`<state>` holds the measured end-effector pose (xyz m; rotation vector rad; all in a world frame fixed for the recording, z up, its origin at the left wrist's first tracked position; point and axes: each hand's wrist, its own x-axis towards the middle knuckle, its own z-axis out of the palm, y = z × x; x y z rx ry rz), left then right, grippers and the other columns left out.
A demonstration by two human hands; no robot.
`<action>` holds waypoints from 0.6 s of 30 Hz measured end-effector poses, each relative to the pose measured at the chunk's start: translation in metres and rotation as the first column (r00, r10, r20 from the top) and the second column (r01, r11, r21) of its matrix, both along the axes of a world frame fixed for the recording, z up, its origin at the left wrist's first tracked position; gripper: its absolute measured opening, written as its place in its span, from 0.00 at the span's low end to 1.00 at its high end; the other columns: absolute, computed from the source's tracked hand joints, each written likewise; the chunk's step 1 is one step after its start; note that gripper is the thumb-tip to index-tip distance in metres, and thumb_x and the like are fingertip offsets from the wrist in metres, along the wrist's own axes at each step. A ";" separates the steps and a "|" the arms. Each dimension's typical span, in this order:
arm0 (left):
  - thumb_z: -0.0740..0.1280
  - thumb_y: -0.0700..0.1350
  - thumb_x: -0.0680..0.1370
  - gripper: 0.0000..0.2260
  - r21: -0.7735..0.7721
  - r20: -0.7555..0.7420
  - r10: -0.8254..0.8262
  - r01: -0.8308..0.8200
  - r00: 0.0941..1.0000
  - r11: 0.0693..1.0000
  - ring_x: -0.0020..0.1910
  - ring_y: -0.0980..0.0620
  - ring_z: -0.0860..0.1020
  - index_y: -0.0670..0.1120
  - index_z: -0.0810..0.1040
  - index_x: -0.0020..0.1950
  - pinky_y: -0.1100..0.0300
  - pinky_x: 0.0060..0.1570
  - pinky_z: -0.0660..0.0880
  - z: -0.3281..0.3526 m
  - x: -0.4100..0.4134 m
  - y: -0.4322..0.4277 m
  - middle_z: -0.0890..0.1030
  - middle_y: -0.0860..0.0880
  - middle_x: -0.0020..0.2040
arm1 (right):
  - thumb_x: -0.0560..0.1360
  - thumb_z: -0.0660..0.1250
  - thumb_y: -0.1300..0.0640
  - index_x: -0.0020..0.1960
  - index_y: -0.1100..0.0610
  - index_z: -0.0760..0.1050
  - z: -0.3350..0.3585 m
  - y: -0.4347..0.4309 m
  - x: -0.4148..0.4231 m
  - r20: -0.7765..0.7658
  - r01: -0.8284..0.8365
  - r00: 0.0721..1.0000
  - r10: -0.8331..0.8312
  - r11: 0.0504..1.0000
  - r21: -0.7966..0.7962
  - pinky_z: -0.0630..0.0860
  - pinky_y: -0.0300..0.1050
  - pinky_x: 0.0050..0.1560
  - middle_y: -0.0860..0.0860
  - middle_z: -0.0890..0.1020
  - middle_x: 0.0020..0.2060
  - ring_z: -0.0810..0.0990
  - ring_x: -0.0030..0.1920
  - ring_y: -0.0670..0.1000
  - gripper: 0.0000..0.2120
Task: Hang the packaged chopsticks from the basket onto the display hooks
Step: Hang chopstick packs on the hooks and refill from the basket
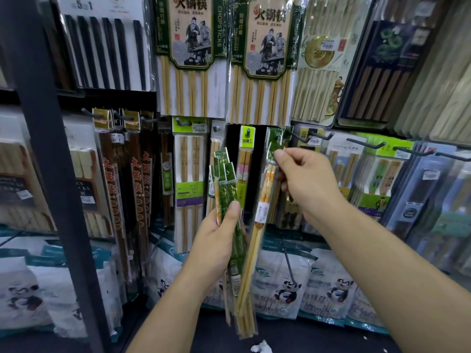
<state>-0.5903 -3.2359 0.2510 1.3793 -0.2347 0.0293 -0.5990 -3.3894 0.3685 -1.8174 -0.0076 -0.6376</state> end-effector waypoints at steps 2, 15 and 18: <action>0.64 0.70 0.73 0.32 -0.015 -0.008 -0.014 0.014 1.000 1.000 0.35 0.53 0.83 0.39 0.78 0.50 0.66 0.33 0.78 0.002 -0.001 0.000 0.85 0.47 0.37 | 0.81 0.68 0.54 0.43 0.49 0.83 0.008 -0.002 0.002 0.024 0.011 1.000 -0.013 0.996 0.090 0.76 0.37 0.34 0.43 0.80 0.27 0.76 0.30 0.41 0.09; 0.64 0.66 0.75 0.30 -0.008 0.044 -0.053 0.053 0.998 0.999 0.32 0.53 0.82 0.37 0.77 0.51 0.65 0.32 0.78 0.003 -0.002 0.000 0.82 0.48 0.34 | 0.80 0.70 0.51 0.38 0.51 0.80 0.018 0.012 0.013 0.001 0.111 0.993 -0.117 0.937 0.330 0.74 0.45 0.48 0.41 0.77 0.21 0.76 0.29 0.40 0.12; 0.64 0.65 0.75 0.30 -0.014 0.055 -0.044 0.044 0.998 0.999 0.32 0.54 0.82 0.36 0.77 0.52 0.66 0.31 0.77 0.002 -0.002 0.000 0.81 0.49 0.34 | 0.80 0.71 0.51 0.40 0.51 0.80 0.019 0.014 0.017 0.004 0.108 0.993 -0.118 0.923 0.369 0.73 0.41 0.42 0.40 0.76 0.20 0.74 0.25 0.38 0.11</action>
